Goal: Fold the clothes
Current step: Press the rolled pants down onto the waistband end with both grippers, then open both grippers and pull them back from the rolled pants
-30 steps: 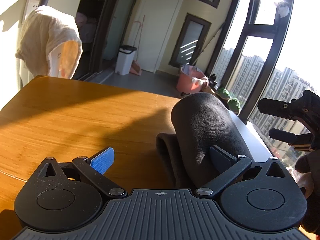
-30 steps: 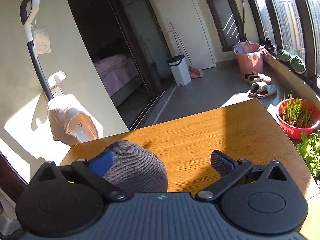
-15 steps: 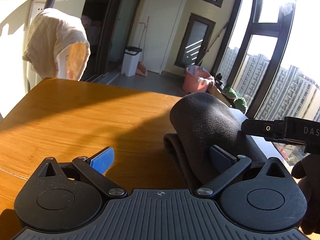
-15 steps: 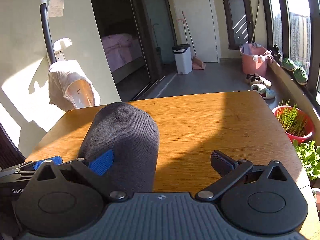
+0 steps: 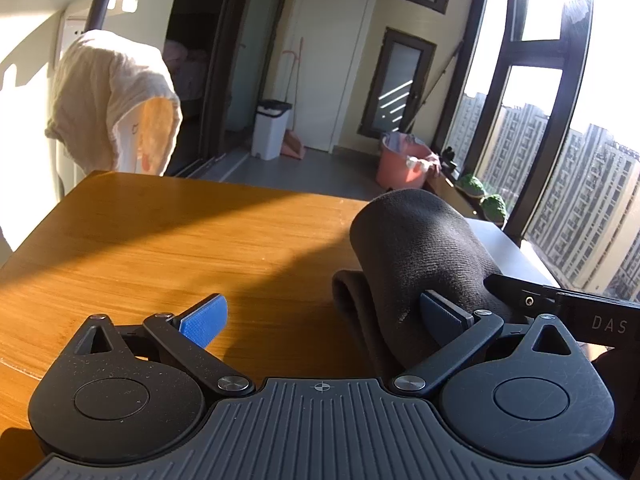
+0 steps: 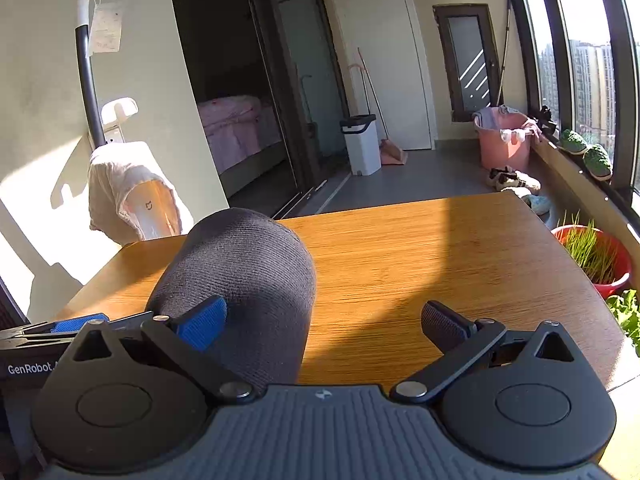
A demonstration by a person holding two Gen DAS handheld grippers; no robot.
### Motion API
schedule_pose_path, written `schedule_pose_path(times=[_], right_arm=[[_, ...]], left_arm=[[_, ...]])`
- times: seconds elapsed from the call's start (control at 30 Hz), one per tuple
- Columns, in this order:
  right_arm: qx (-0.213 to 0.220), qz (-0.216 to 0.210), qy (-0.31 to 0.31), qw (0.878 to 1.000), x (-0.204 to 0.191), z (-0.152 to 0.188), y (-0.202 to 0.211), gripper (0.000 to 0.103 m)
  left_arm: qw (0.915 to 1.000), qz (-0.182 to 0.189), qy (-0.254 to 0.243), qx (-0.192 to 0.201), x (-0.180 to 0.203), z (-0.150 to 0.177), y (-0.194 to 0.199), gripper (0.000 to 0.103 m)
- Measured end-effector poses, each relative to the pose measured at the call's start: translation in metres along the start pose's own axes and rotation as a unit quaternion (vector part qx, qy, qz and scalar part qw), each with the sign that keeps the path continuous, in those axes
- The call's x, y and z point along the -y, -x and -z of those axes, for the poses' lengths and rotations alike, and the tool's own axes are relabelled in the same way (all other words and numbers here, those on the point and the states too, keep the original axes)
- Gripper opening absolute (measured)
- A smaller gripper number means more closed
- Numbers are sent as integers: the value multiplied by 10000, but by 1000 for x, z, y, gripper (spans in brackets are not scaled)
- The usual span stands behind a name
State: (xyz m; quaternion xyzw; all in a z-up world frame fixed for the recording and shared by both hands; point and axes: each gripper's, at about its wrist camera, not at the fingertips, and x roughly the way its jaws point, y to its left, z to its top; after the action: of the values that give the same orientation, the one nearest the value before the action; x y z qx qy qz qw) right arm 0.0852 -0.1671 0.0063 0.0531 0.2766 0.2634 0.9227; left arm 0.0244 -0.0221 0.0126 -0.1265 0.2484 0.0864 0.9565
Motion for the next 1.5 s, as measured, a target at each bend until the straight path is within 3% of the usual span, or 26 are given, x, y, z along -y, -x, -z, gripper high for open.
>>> schedule_pose_path(times=[0.13,0.57,0.8,0.93,1.07,1.2,1.33,1.4,1.5], right_arm=[[29,50,-66,10000,0,-2,-6,103],[136,209,205,9995,-3,-14,-24,103],[-9,87,-208,9997,6,-16,-25,103],[-86,-55,-556,9984,15,-23,-4,103],[-340,36,-257,9991,16,-12,27,103],[-740,260,338,9963,3,12,47,103],[-1402,651,700,9855,-8,25,28,103],[-1439,901,901,9814,-14,24,22,103],[-1435,910,740,9827,-15,23,17,103]], left_arm=[[9998,-179,-111,61,6,-4,-6,103],[9997,-157,175,-20,2,-13,-22,103],[9996,-170,204,11,2,-14,-24,103],[9995,-198,241,52,4,-20,-13,103],[9987,-496,-56,56,9,-22,18,103],[9974,-636,-283,-204,18,-4,43,103],[9949,-780,-258,-577,26,13,38,103],[9935,-954,-253,-573,31,18,31,103],[9898,-1231,-244,-679,35,21,24,103]])
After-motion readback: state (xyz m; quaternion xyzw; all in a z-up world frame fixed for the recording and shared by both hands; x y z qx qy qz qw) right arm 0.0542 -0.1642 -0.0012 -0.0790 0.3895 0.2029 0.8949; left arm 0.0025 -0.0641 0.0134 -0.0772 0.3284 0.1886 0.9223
